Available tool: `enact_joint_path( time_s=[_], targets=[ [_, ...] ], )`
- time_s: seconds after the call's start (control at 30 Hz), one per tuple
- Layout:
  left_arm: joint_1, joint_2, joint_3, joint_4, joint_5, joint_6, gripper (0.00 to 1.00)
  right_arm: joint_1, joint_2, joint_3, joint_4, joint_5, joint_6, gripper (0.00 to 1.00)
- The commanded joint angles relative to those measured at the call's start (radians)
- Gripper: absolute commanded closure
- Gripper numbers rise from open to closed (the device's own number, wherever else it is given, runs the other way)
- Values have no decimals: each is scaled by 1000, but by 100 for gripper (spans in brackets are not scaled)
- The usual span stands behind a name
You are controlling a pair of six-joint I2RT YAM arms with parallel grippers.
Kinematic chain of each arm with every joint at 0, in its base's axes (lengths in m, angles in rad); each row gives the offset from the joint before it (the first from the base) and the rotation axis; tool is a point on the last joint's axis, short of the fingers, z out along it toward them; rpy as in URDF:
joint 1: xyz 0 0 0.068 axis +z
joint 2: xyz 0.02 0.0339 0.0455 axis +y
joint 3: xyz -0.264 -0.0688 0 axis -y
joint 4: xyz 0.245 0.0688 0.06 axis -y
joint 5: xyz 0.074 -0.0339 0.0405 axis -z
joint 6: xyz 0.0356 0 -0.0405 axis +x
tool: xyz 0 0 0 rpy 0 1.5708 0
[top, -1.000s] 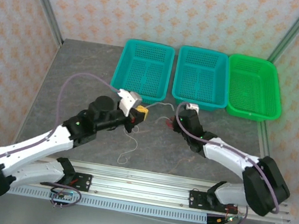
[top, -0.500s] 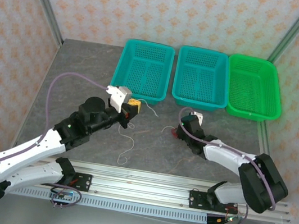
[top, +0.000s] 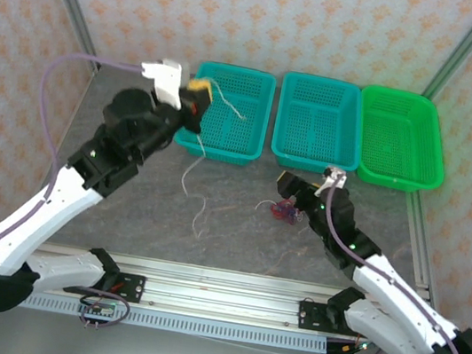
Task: Untangle the cables
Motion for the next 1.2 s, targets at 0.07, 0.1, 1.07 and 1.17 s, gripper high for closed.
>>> enact_joint_path(
  time_s=[0.07, 0.1, 1.07, 1.17],
  targets=[
    [54, 168, 325, -47, 65, 98, 100, 1, -41, -24, -38, 32, 42, 1],
    [61, 206, 390, -42, 73, 111, 100, 2, -40, -24, -43, 32, 48, 1],
    [187, 771, 384, -259, 53, -85, 41, -1, -122, -81, -169, 68, 88, 1],
    [187, 649, 316, -228, 76, -86, 32, -1, -109, -84, -152, 71, 92, 1]
  ],
)
